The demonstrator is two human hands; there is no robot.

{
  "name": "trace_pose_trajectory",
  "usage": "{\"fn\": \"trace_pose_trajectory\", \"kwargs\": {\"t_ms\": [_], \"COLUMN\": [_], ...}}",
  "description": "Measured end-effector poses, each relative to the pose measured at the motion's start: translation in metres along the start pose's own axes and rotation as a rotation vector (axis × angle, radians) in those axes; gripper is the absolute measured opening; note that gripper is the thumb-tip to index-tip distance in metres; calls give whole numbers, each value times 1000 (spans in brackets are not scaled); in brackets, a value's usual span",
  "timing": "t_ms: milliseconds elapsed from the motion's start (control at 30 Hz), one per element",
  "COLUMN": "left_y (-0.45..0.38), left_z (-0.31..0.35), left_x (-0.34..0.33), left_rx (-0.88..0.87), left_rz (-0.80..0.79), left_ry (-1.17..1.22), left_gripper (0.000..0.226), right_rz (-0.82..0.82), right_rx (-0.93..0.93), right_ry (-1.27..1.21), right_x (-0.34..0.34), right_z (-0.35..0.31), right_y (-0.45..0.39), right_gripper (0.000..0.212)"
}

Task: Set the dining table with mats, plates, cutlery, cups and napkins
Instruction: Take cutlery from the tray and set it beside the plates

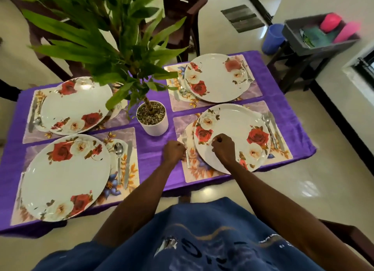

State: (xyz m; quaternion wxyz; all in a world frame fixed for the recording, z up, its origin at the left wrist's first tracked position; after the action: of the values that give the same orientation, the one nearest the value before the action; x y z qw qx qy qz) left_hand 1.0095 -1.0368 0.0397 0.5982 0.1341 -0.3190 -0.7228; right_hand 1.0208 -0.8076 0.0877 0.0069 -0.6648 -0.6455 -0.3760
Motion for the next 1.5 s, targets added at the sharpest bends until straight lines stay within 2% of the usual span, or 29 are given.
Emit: {"fn": "trace_pose_trajectory", "kwargs": {"t_ms": [233, 400, 533, 633, 800, 967, 1133, 1267, 1367, 1500], "left_y": [10, 13, 33, 51, 51, 45, 46, 41, 36, 28], "left_z": [-5, -4, 17, 48, 90, 128, 149, 159, 169, 185], "left_x": [4, 4, 6, -17, -87, -180, -247, -298, -329, -364], "left_rx": [-14, -4, -70, -169, -343, -481, -618, -745, -828, -932], "left_rz": [126, 150, 323, 368, 286, 122, 50, -128, -215, -252], "left_ry": [15, 5, -244, -351, -545, -812, -935, -1068, -1156, -1150], "left_gripper": [18, 16, 16, 23, 30, 32, 28, 24, 20, 23], "right_rz": [-42, -56, -28, 11, 79, 168, 245, 274, 319, 405], "right_rx": [38, 65, 87, 109, 125, 114, 12, -132, -242, -294], "right_ry": [1, -9, -16, 19, 138, 173, 222, 242, 215, 145], "right_x": [3, 9, 24, 40, 82, 140, 192, 220, 236, 250], "right_z": [7, 6, 3, 4, 20, 52, 85, 122, 149, 181], "right_y": [-4, -1, 3, 7, 16, 24, 40, 42, 43, 49], "right_gripper": [17, 14, 12, 13, 18, 27, 32, 23, 28, 26]}}
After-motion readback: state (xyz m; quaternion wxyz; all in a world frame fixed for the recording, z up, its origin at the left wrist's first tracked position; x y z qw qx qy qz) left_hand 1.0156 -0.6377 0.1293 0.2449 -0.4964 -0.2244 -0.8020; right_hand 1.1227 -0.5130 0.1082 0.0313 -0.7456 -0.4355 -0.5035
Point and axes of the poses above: each hand's wrist, its own y-axis away from the middle knuckle, its own x-axis out of the back of the hand, z = x × y, the point moved 9 cm from there along -y, towards the middle knuckle, and after that the axes turned 13 degrees about -z, right-handed, at the moved point
